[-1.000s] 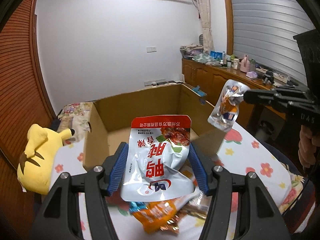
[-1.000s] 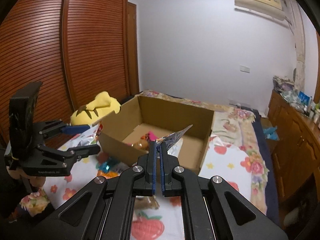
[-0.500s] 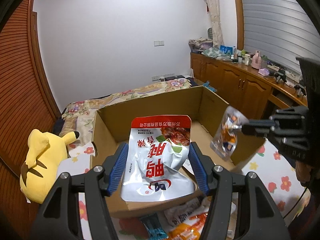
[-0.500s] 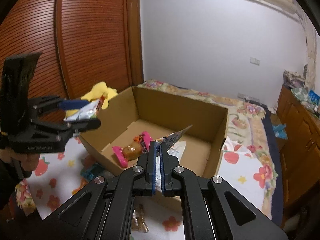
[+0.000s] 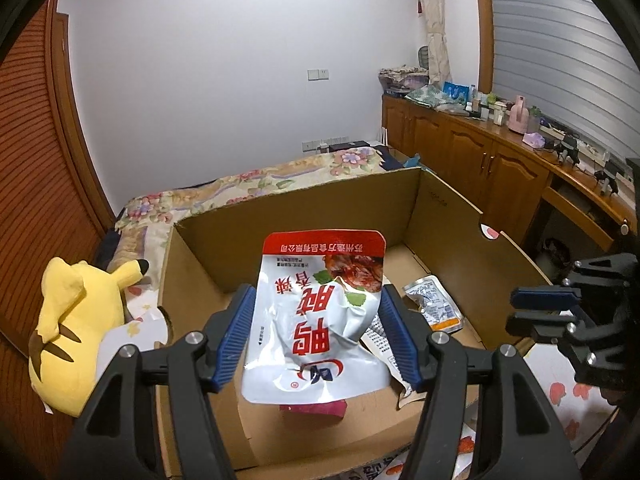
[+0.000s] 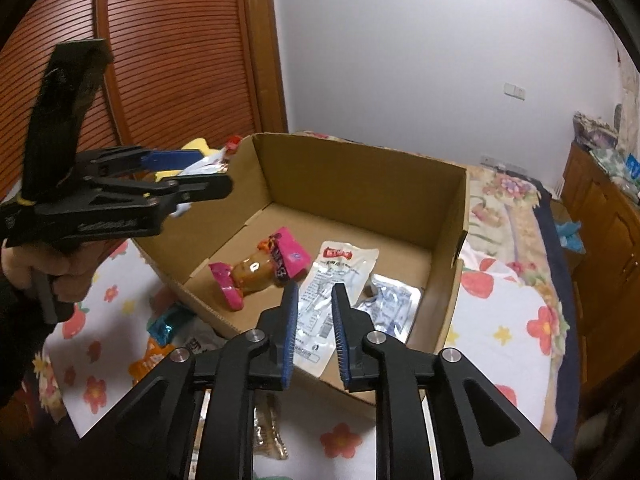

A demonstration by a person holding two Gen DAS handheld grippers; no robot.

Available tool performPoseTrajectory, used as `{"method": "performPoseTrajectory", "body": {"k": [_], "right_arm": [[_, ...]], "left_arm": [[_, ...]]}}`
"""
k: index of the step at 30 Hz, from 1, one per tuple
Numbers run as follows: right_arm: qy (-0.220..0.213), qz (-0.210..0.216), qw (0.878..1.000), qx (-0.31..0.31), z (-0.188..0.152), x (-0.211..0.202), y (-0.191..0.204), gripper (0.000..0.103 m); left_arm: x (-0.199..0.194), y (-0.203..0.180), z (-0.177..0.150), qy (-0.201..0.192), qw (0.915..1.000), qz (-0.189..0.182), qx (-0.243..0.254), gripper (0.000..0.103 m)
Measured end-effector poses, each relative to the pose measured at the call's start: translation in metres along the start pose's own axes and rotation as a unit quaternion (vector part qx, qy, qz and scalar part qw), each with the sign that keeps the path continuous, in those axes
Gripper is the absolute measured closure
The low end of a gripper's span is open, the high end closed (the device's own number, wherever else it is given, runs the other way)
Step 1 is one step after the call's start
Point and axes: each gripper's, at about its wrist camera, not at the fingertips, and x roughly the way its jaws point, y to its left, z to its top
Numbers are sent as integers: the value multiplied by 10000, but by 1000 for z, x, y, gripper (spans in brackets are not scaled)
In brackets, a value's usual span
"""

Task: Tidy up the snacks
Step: 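Carry the pouch and foil packet over the box and open both tools, then move both tools back to the snack pile beside the box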

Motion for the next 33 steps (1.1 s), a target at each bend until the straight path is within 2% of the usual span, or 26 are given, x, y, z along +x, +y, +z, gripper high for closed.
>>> {"method": "performPoseTrajectory", "body": {"k": [5, 8, 17, 23, 33], "right_arm": [[-36, -23, 10000, 37, -4, -6, 4, 74], [-57, -60, 10000, 45, -7, -12, 10, 65], [-95, -103, 9999, 92, -23, -30, 31, 57], [-106, -122, 9997, 156, -45, -42, 50, 48], [185, -121, 9993, 301, -96, -27, 77, 47]], "left_arm": [[-2, 4, -5, 11, 10000, -59, -63, 39], [-7, 3, -5, -67, 9999, -65, -44, 34], [-32, -6, -20, -166, 9997, -160, -57, 33], [-56, -7, -56, -158, 9995, -242, -102, 33], [-63, -9, -119, 78, 9991, -396, -114, 33]]}}
